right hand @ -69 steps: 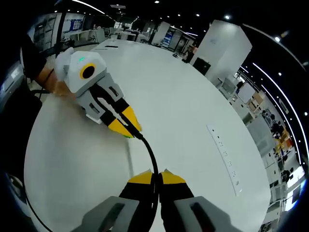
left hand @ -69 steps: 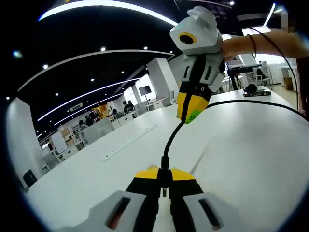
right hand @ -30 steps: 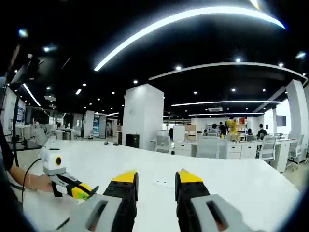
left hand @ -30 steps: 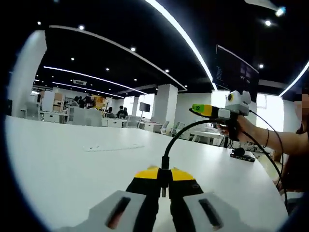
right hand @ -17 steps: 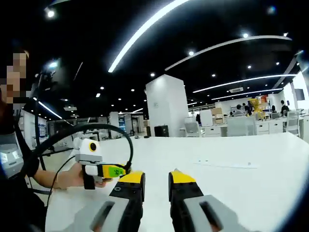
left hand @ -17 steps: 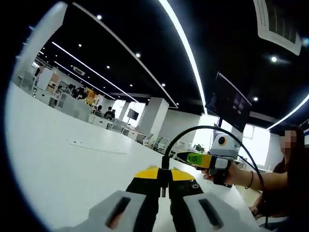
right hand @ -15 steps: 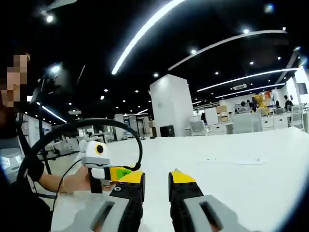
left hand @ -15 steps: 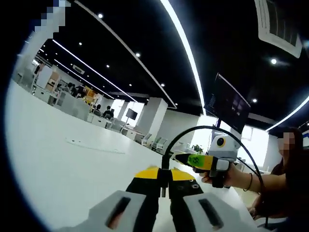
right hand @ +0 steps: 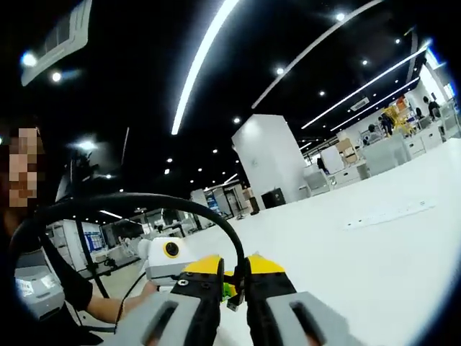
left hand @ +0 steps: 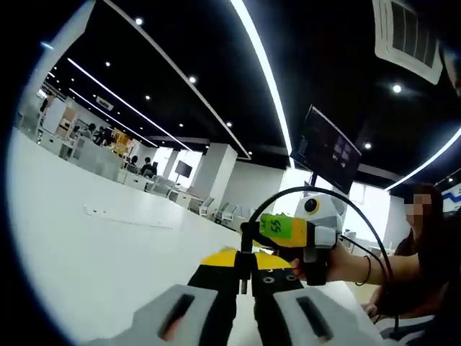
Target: Find the data cable on the table. Grasp the USB connector end of the cable and insert it into the USB port on the table
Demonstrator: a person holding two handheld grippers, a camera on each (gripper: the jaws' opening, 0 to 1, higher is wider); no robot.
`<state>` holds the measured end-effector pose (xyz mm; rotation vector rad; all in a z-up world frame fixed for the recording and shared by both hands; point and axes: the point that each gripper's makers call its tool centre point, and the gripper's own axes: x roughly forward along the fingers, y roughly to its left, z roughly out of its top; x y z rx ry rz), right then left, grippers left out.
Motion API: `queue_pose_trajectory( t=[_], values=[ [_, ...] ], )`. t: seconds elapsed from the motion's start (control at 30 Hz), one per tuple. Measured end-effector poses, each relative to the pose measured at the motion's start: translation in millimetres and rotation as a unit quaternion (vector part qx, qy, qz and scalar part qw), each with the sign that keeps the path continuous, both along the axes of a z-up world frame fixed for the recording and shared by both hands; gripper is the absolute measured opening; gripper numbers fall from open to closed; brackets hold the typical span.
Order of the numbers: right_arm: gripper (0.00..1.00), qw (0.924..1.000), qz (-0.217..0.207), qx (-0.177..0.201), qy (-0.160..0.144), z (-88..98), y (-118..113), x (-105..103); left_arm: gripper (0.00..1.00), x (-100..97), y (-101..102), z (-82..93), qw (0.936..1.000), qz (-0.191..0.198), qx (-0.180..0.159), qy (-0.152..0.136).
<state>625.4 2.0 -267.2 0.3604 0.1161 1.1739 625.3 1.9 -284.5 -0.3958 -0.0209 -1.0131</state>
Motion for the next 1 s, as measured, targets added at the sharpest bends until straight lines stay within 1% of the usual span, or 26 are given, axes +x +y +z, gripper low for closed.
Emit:
queue_pose_trajectory(
  t=[0.03,0.2,0.37,0.57,0.6,0.67,0.77,0.8,0.83,0.93,1.0],
  values=[
    [0.07,1.0,-0.005,0.001,0.003,-0.4,-1.3,2.1,0.07,-0.3,-0.1,1.0,1.0,-0.001,-0.001,-0.001],
    [0.07,0.9997,-0.005,0.012,0.019,-1.4,-1.1,2.9,0.07,0.5,-1.5,1.5,1.0,-0.003,0.0,-0.004],
    [0.08,0.9997,-0.009,0.011,0.019,-1.7,0.2,3.9,0.07,-0.2,-3.5,0.4,1.0,-0.006,0.0,-0.002],
    [0.07,0.9997,-0.015,0.001,0.017,-4.3,0.1,5.4,0.07,-0.3,-4.4,-1.9,1.0,-0.006,0.003,0.001],
    [0.07,0.9998,-0.017,-0.003,0.012,-4.7,0.4,5.4,0.07,-0.4,-5.1,-2.4,1.0,-0.006,0.005,0.001],
    [0.07,0.9995,-0.021,-0.022,-0.007,-7.0,1.6,5.1,0.07,-0.4,-6.9,-5.0,0.9999,-0.006,0.011,0.003],
    [0.08,0.9969,-0.027,-0.059,-0.045,-9.6,4.2,3.5,0.07,-0.8,-7.8,-7.9,0.9998,-0.006,0.015,0.005],
    [0.08,0.9963,-0.027,-0.063,-0.051,-9.4,5.6,2.1,0.07,-0.9,-8.0,-8.4,0.9998,-0.006,0.018,0.005],
    [0.08,0.996,-0.026,-0.064,-0.056,-9.2,6.4,1.0,0.07,-1.4,-7.9,-8.3,0.9997,-0.005,0.022,0.002],
    [0.09,0.9963,-0.025,-0.063,-0.053,-10.1,6.7,1.4,0.07,-1.6,-8.1,-8.1,0.9997,-0.004,0.026,-0.001],
    [0.1,0.9961,-0.024,-0.068,-0.051,-12.6,8.4,1.6,0.07,-3.2,-9.5,-7.0,0.9997,-0.01,0.022,-0.001]
  ],
)
